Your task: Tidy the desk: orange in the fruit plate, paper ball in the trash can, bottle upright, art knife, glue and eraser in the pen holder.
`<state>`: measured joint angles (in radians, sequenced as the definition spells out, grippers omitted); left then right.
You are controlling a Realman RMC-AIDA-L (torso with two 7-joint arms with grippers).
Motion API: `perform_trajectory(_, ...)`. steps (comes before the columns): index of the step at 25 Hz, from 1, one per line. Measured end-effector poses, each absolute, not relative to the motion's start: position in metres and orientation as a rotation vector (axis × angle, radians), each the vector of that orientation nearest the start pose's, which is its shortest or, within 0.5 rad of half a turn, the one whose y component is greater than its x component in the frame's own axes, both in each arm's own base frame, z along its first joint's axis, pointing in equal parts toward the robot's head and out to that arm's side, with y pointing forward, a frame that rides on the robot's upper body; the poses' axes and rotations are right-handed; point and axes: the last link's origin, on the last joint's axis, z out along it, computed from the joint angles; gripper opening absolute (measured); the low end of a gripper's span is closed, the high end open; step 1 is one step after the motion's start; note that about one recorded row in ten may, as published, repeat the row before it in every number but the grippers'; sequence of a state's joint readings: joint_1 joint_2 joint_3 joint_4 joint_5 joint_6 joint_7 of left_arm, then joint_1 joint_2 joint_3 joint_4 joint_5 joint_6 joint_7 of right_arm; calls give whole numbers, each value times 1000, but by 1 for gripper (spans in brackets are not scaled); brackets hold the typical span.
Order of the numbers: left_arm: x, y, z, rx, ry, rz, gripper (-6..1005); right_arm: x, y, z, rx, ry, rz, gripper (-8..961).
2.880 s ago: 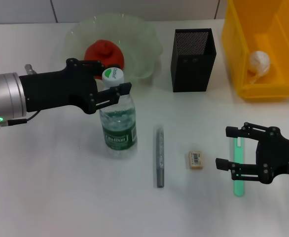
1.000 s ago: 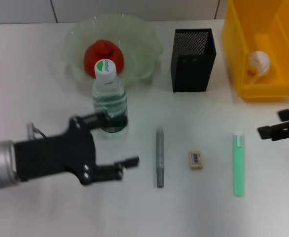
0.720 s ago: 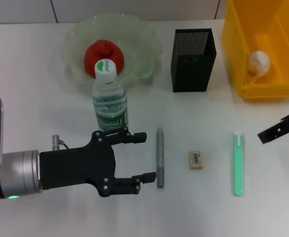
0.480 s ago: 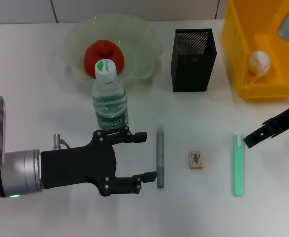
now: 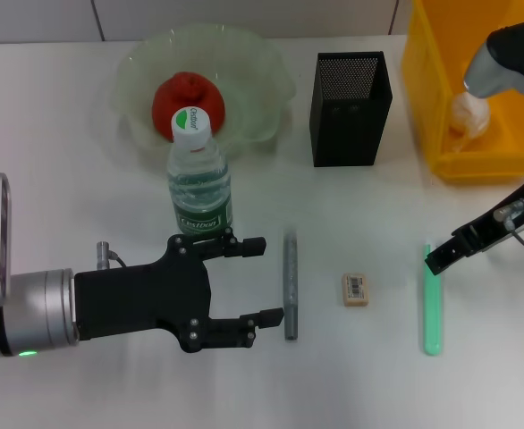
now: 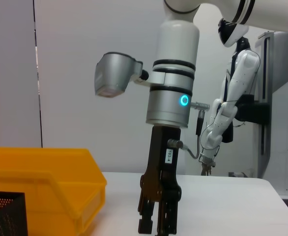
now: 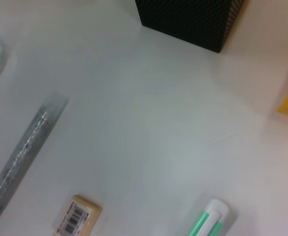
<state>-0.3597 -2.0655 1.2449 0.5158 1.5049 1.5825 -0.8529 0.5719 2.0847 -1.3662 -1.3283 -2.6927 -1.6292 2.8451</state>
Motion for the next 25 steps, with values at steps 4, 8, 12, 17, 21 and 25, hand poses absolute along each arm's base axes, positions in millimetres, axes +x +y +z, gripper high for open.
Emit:
perform_trajectory(4,-259,259,-53,-2827,-97,-916,785,212,346,-5,-2328,1340,-587,782)
perform_trajectory(8,-260,259,-54,-2825,-106,-911,785,212,348,-13,-2330,1327,-600,767)
perform_trajectory(12,-260,259,-55,-2827,-110,-910,785,209,347,-19,-2334,1309,-620,752)
perform_trajectory(17,-260,259,-54,-2824,-112,-910,785,209,348,-22,-2335,1309,-633,733)
perform_trajectory(21,-261,258,-54,-2823,-114,-910,785,209,348,-22,-2333,1317,-636,718)
perform_trajectory(25,-261,258,-54,-2822,-116,-910,785,210,348,-22,-2332,1322,-635,569)
